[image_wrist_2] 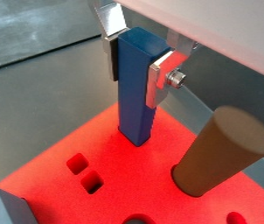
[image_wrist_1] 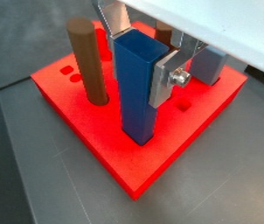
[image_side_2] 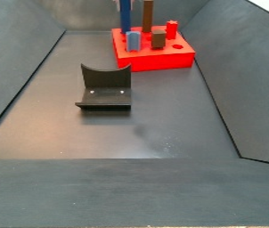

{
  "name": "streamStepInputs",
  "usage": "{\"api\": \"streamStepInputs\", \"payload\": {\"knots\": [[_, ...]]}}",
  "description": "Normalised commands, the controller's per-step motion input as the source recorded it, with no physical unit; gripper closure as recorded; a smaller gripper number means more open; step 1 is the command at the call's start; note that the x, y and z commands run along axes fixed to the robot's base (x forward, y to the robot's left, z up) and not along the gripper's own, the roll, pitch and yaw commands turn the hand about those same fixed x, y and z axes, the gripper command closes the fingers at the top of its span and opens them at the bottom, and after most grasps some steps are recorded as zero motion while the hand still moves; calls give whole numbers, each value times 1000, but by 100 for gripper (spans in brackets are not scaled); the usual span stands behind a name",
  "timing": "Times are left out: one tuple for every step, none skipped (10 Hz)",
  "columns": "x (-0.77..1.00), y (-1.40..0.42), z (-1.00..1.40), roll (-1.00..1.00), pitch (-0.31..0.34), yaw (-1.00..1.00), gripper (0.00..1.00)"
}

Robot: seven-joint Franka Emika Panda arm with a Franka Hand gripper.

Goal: Pick up the rectangle object. Move up. Place the rectangle object on the fixture. Regrasp the rectangle object. Move to above the board. Insert the rectangle object.
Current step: Insert the rectangle object.

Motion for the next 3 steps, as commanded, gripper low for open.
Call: {"api": "streamStepInputs", "payload": {"knots": [[0,0,-286,0,-111,0,100],[3,20,-117,0,0,0,100],[0,0,0,0,0,0,100]]}}
